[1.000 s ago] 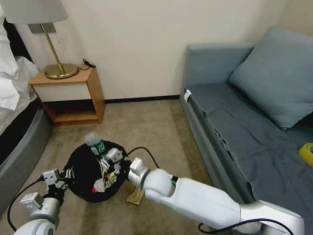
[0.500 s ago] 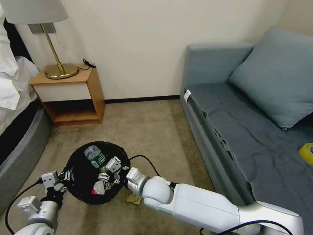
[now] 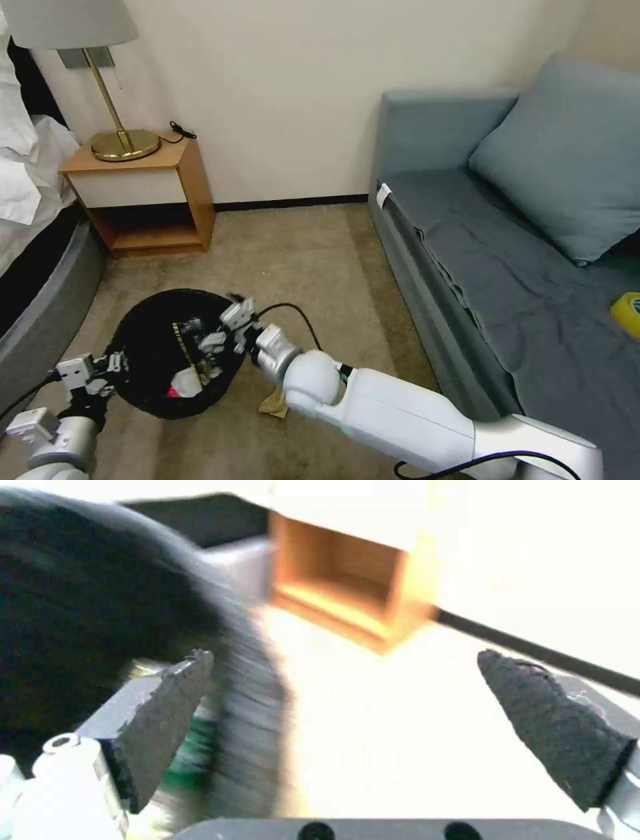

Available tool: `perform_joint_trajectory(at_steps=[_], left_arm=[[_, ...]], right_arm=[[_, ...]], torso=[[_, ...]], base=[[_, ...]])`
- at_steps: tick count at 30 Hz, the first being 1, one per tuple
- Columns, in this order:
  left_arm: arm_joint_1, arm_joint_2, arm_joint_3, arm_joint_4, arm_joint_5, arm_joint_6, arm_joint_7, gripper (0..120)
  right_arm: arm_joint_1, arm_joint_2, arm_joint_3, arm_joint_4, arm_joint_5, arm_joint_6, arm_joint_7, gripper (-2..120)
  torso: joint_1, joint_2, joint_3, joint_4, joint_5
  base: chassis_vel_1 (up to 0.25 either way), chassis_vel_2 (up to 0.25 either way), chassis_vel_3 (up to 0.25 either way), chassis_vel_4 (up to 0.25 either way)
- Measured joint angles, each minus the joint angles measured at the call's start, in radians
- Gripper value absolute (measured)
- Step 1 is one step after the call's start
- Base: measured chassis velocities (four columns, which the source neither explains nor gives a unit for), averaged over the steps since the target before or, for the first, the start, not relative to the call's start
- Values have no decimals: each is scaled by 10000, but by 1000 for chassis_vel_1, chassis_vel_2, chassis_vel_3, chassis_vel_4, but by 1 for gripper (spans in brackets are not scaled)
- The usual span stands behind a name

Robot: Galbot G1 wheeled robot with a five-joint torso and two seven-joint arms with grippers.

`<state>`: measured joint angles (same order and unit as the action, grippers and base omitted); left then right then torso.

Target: Pick up the trash bin, then pick up the garbage on the floor and place it into the trash bin.

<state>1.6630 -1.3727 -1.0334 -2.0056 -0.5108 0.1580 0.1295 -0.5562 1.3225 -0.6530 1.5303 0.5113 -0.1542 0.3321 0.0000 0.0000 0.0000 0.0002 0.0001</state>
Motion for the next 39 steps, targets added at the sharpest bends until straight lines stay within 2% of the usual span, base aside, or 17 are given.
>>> perform_joint_trajectory(at_steps=[3,5,6,7,10,11,15,18,22,31,34,39], left_arm=[[-15,-5,-99,89,12,-28,16,5],[-2,-13,-159,132,12,-51,45,5],[4,-16,-196,154,12,-67,79,5],[4,-16,-196,154,12,-67,79,5],[-15,-23,-261,201,29,-91,110,5],[-15,-23,-261,201,29,-91,110,5],[-95,-34,-494,390,112,-132,218,5],[-92,-7,-644,498,110,-167,266,5],[-77,-6,-755,563,79,-205,309,5],[55,-49,-914,677,23,-367,402,5],[69,-46,-936,708,-10,-403,430,5],[33,-9,-935,714,-36,-405,436,5]], right_arm=[[-120,-31,184,-252,57,-400,319,100],[-283,-135,294,-356,487,-1135,697,100],[-376,-226,330,-358,1088,-1818,996,100],[-376,-226,330,-358,1088,-1818,996,100],[-483,-338,374,-337,2640,-3070,1499,100],[-483,-338,374,-337,2640,-3070,1499,100],[-623,-396,526,-399,4837,-5359,1884,100],[-693,-287,566,-713,5455,-5866,1990,100],[-766,-82,488,-1173,5807,-5953,2019,100],[-813,488,412,-2364,5227,-5797,1761,100],[-825,934,507,-3268,4871,-5406,1628,100],[-873,1366,544,-4007,4471,-5071,1546,100]], torso=[[0,0,0,-2,-1],[0,0,0,-2,-1],[0,0,0,-2,-1],[0,0,0,-2,-1],[0,0,0,-3,0],[0,0,0,-3,0],[0,0,0,-3,-1],[0,0,0,-2,0],[0,0,0,-2,-1],[0,0,0,-2,-2],[0,0,0,-2,-2],[0,0,0,-2,-2]], base=[[0,0,0,0],[0,0,0,0],[0,0,0,0],[0,0,0,0],[0,0,0,0],[0,0,0,0],[0,0,0,0],[0,0,0,0],[0,0,0,0],[0,0,0,0],[0,0,0,0],[0,0,0,0]])
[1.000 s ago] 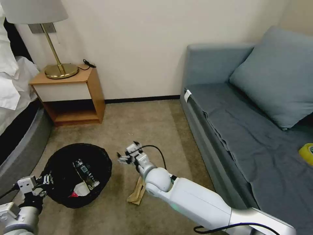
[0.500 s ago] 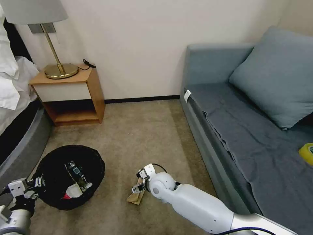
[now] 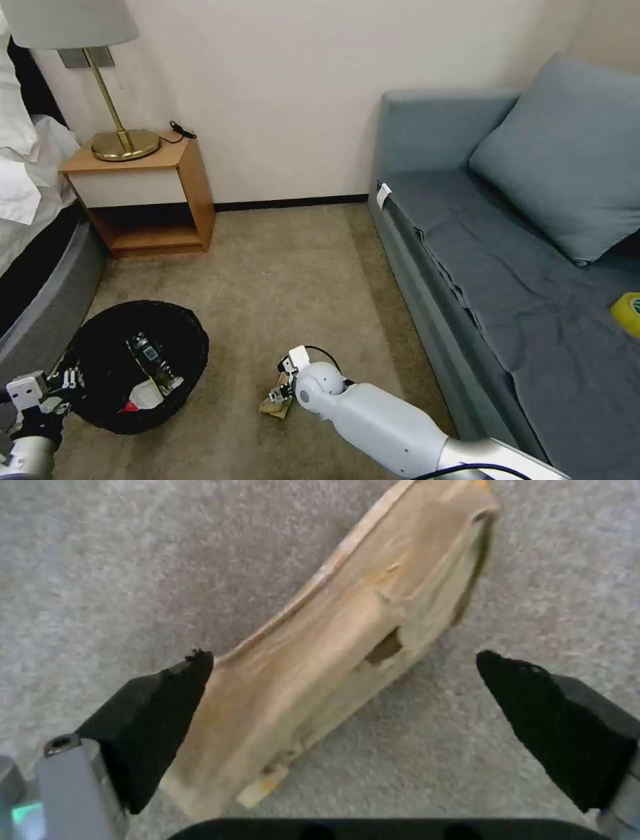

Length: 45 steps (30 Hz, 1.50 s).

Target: Pick up the trash bin, then pick up the garbage on the floor and place it into the trash bin.

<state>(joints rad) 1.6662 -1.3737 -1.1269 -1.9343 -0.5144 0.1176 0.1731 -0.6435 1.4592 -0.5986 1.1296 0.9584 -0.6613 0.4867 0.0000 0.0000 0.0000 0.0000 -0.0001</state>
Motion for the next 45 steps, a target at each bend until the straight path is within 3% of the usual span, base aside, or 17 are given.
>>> perform_joint_trajectory(at_steps=[6,16,19,21,23,25,26,30,33,35,42,45], left_arm=[[-69,61,20,58,-17,0,5,5],[-95,60,46,166,-5,-11,22,5],[-124,51,52,193,8,-31,26,5],[-130,46,62,195,10,-31,26,5],[-163,22,109,205,19,-32,21,5],[-165,21,111,205,19,-31,20,5],[-171,11,118,209,22,-31,13,5],[-153,6,113,213,24,-31,10,5],[-137,1,89,212,16,-40,10,5],[-137,0,89,211,14,-40,10,5],[-155,0,88,157,-76,-41,7,5],[-153,24,87,152,-135,-35,6,5]], right_arm=[[-39,591,6,-920,-544,457,-116,100],[-27,914,-63,-1667,-1283,930,-536,96],[-23,871,-62,-1691,-1354,1100,-642,81],[-21,860,-61,-1693,-1365,1132,-660,79],[-17,798,-58,-1693,-1387,1259,-711,67],[-17,791,-58,-1692,-1388,1268,-716,67],[-18,735,-63,-1674,-1408,1331,-758,57],[-27,669,-56,-1621,-1439,1436,-780,46],[-10,620,-4,-1559,-1490,1603,-800,30],[-4,618,13,-1551,-1491,1620,-800,28],[65,294,290,-1028,-1369,2032,-563,1],[66,105,513,-727,-1287,2088,-434,0]], torso=[[0,-1,0,0,0],[-1,0,0,1,0],[-1,0,0,0,1],[0,0,0,0,1],[0,-1,0,0,0],[0,-1,0,-1,0],[0,0,0,-1,1],[-1,0,0,0,1],[0,0,0,0,2],[0,0,0,0,2],[0,0,0,0,3],[0,0,0,0,2]], base=[[0,0,0,0],[0,0,0,0],[0,0,0,0],[0,0,0,0],[0,0,0,0],[0,0,0,0],[0,0,0,0],[0,0,0,0],[0,0,0,0],[0,0,0,0],[0,0,0,0],[0,0,0,0]])
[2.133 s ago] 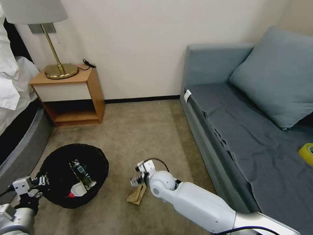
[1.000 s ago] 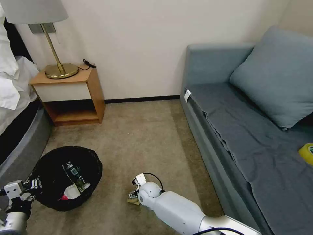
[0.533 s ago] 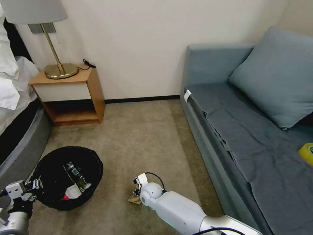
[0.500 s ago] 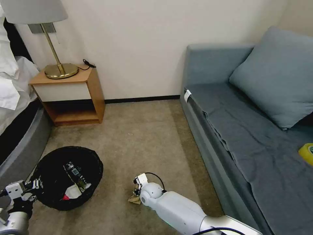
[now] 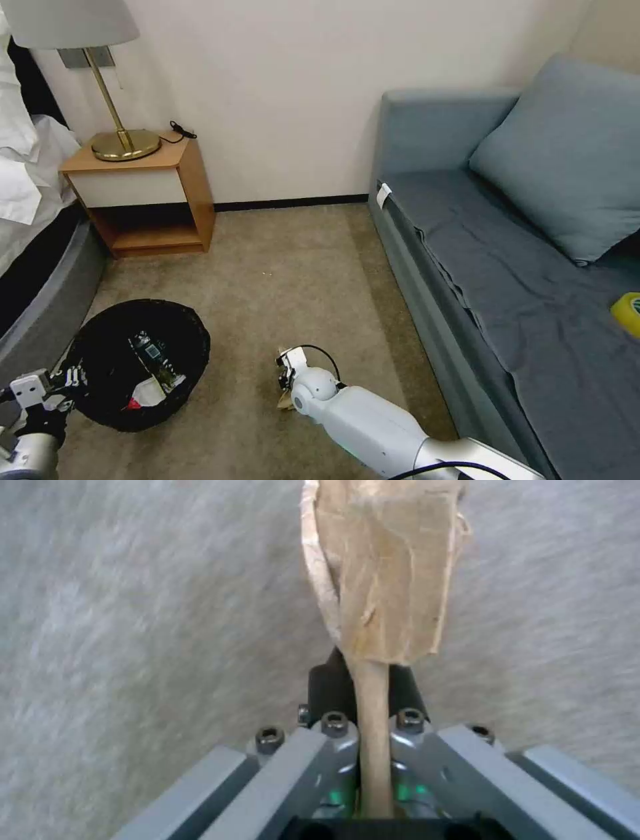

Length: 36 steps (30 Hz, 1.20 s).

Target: Pick up the trash bin, then pick up the garbage on the floor and place it into the trash bin.

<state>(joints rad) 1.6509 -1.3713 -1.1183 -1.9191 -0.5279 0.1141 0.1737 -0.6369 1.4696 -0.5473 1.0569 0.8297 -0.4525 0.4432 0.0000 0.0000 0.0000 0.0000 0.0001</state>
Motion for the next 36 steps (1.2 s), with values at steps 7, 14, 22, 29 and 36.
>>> perform_joint_trajectory(at_steps=[7,14,22,29,36], left_arm=[[-41,40,290,-8,-280,204,-77,5],[-131,-46,815,-68,-306,365,-159,5],[-79,-108,1443,-318,-260,477,-237,5],[99,-192,1909,-583,-205,547,-289,5],[209,-224,1913,-708,-283,569,-301,5]], right_arm=[[241,-790,979,2245,398,860,481,0],[768,-1312,1136,4363,500,1951,581,0],[1128,-1568,44,6363,1226,3494,-364,0],[818,-1590,-1634,7030,200,4237,-1737,0],[631,-1730,-2294,6503,-666,4273,-2044,0]], torso=[[0,0,0,-1,0],[0,0,0,-1,0],[0,0,-1,0,0],[0,0,-1,1,-1],[0,0,-1,0,-1]], base=[[0,0,0,0],[0,0,0,0],[0,0,0,0],[0,0,0,0],[0,0,0,0]])
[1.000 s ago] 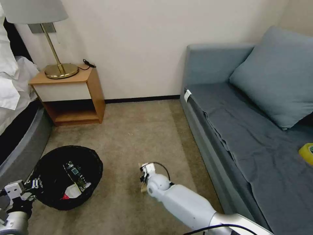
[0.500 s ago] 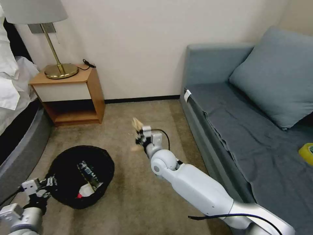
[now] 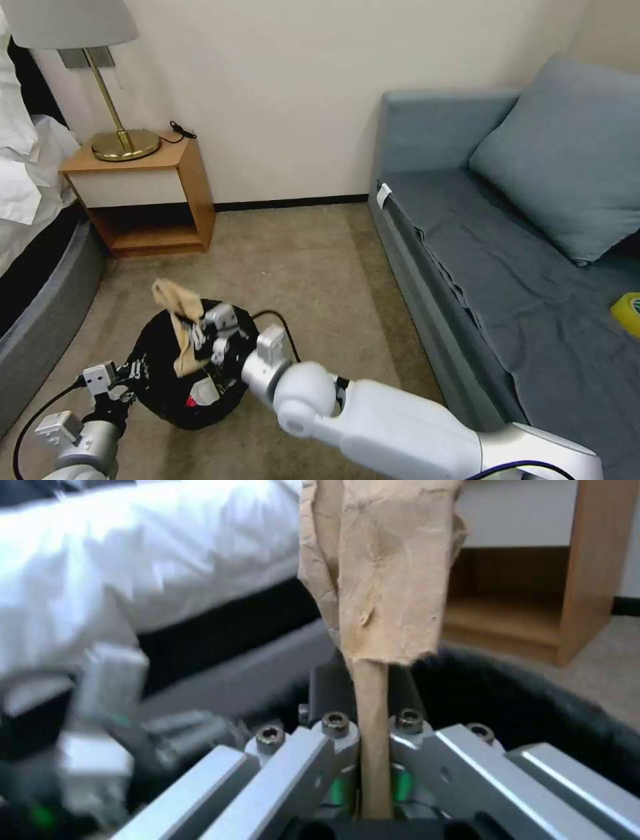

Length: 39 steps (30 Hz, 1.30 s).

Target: Pick up the trash bin, then pick up the garbage on the floor and place it into the trash bin.

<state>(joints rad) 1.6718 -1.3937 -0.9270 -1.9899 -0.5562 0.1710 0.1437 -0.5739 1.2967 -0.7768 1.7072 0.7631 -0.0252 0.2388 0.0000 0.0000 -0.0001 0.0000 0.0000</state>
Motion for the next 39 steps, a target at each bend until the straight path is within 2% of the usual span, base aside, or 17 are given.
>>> perform_joint_trajectory(at_steps=[5,6,11,13,15,18,19,23,24,28,32,36,39], left_arm=[[54,-93,58,-7,-2,0,11,5],[53,-126,103,-15,5,-8,17,5],[47,-151,107,-44,-2,-9,17,5],[55,-169,104,-47,-19,-12,16,5],[66,-183,98,-47,-32,-20,16,5],[98,-227,87,-28,-67,-36,17,5],[98,-227,87,-28,-67,-36,17,5],[114,-261,93,20,-100,-64,20,5],[114,-261,93,20,-100,-64,20,5],[98,-275,122,124,-243,-87,5,5],[103,-276,124,145,-454,-53,-96,5],[101,-255,236,240,-1023,159,-445,5],[100,-230,329,324,-1336,262,-678,5]], right_arm=[[-131,4,-226,-417,-659,0,-101,0],[-93,27,-572,-775,-1126,-32,-121,0],[-46,77,-684,-970,-1368,-146,-101,2],[-8,118,-735,-1082,-1622,-237,-65,11],[11,130,-764,-1121,-1776,-276,-35,14],[86,102,-802,-1115,-2080,-441,40,30],[86,102,-802,-1115,-2080,-441,40,30],[154,-10,-828,-1020,-2285,-502,-103,46],[154,-10,-828,-1020,-2285,-502,-103,46],[129,-148,-725,-748,-2322,-598,-243,67],[101,-242,-558,-590,-2418,-574,-286,76],[-246,-330,440,-312,-2826,-329,-400,95],[-485,-446,1073,-35,-2844,-250,-330,99]], torso=[[0,0,0,0,0],[0,0,0,1,0],[0,1,0,0,1],[0,1,0,0,0],[0,0,0,1,0],[0,0,0,1,0],[0,0,0,1,0],[0,0,0,0,0],[0,0,0,0,0],[0,0,0,0,0],[0,0,0,1,0],[0,0,0,0,0],[0,0,0,1,2]], base=[[0,0,0,0],[0,0,0,0],[0,0,0,0],[0,0,0,0],[0,0,0,0],[0,0,0,0],[0,0,0,0],[0,0,0,0],[0,0,0,0],[0,0,0,0],[0,0,0,0],[0,0,0,0],[0,0,0,0]])
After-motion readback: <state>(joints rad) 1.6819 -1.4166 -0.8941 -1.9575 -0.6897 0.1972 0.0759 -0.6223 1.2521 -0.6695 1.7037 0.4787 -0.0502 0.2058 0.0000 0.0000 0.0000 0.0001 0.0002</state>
